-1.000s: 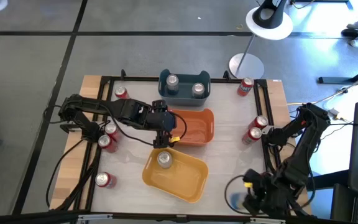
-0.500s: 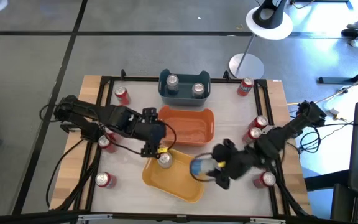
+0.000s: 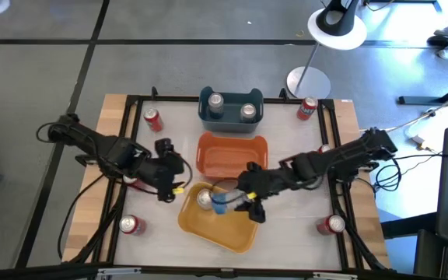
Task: Sort soda cans
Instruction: Put the blue soda can into the yellow bin
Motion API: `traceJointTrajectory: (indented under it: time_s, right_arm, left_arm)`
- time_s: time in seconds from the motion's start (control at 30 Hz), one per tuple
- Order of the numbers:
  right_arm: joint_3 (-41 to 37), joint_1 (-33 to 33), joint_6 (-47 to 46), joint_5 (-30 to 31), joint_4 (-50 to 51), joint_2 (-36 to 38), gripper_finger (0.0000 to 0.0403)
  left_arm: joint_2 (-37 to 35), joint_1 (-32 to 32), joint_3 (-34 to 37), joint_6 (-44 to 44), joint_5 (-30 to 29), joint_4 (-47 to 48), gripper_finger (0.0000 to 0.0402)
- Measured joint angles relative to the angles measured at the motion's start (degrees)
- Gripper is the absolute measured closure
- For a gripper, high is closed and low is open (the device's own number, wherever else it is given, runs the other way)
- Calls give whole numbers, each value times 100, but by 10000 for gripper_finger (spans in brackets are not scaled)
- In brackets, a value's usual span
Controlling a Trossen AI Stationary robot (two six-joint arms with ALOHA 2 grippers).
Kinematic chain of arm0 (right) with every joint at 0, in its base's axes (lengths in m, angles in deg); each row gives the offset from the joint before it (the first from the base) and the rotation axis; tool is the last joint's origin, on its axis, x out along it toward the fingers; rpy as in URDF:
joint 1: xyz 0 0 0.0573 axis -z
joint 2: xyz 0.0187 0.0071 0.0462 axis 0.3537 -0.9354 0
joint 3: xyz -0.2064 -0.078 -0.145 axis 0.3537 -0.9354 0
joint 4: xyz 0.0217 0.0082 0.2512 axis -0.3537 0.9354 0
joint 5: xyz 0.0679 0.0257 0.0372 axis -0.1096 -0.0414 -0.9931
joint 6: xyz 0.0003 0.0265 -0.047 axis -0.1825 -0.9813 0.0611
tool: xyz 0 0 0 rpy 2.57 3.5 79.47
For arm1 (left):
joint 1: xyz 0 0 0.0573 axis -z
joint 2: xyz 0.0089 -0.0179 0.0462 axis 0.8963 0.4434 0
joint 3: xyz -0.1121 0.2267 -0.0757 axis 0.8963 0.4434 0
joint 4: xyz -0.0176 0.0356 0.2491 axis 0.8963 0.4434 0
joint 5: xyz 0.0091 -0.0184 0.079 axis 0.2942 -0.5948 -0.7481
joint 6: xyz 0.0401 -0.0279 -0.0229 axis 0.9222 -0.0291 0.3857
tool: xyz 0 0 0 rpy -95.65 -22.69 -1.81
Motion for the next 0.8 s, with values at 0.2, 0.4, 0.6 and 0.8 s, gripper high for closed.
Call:
traceJointTrajectory:
  time_s: [0.2, 0.4, 0.6, 0.8]
  right_arm:
    - [1039, 153, 282, -89, 1532, -769, 122]
    - [1714, 146, 562, 25, 2497, -1378, 122]
    - [2145, 239, 736, 139, 2835, -1460, 122]
    - [3212, 683, 1054, 845, 3768, -1447, 122]
  left_arm:
    - [-965, 213, 1308, -697, 1, -863, 34]
    - [-1435, 208, 2231, -842, 2, -1768, 34]
    - [-1458, 173, 2754, -751, -3, -2410, 34]
    - [-1433, 69, 2851, -677, -3, -2575, 34]
